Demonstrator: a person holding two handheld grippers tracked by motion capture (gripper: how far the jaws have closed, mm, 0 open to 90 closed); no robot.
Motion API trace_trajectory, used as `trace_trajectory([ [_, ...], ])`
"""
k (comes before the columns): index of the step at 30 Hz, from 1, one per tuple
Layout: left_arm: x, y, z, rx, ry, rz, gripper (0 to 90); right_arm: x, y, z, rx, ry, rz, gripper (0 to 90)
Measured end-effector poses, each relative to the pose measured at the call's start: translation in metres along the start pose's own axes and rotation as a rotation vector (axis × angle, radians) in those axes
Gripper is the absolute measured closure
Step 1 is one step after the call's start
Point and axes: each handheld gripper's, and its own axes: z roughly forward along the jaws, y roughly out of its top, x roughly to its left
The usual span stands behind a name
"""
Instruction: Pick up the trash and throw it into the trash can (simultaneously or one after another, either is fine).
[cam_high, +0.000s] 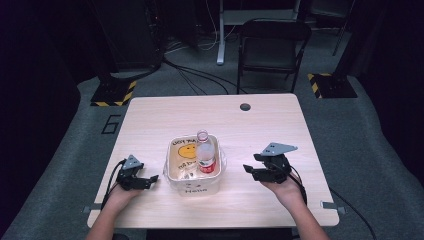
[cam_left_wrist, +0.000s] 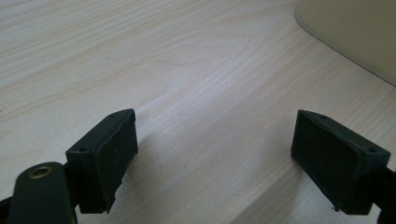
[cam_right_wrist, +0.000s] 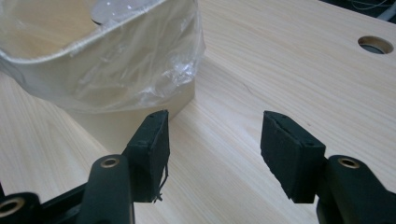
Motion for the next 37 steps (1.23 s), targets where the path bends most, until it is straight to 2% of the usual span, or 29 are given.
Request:
trace_trajectory([
  [11,0.0,0.0,0.0,0.0,0.001,0.0,14.5,-0.018,-0.025,0.0,0.015,-0.042,0.052,39.7],
  [18,0.0,0.0,0.0,0.0,0.001,0.0,14.5,-0.023,-0.036,0.005,0.051,-0.075,0.058,38.7],
  [21,0.0,0.0,0.0,0.0,0.001,0.0,14.5,-0.024,-0.044,0.01,0.081,-0.102,0.036,38.4],
  [26,0.0,0.0,0.0,0.0,0.001,0.001,14.5,-0.027,-0.053,0.014,0.112,-0.112,0.039,38.4],
  [31,0.0,0.0,0.0,0.0,0.001,0.0,14.5,-0.037,-0.063,0.013,0.111,-0.116,0.095,37.3],
  [37,0.0,0.0,0.001,-0.008,0.003,-0.002,14.4,-0.045,-0.071,0.014,0.122,-0.139,0.12,30.9],
])
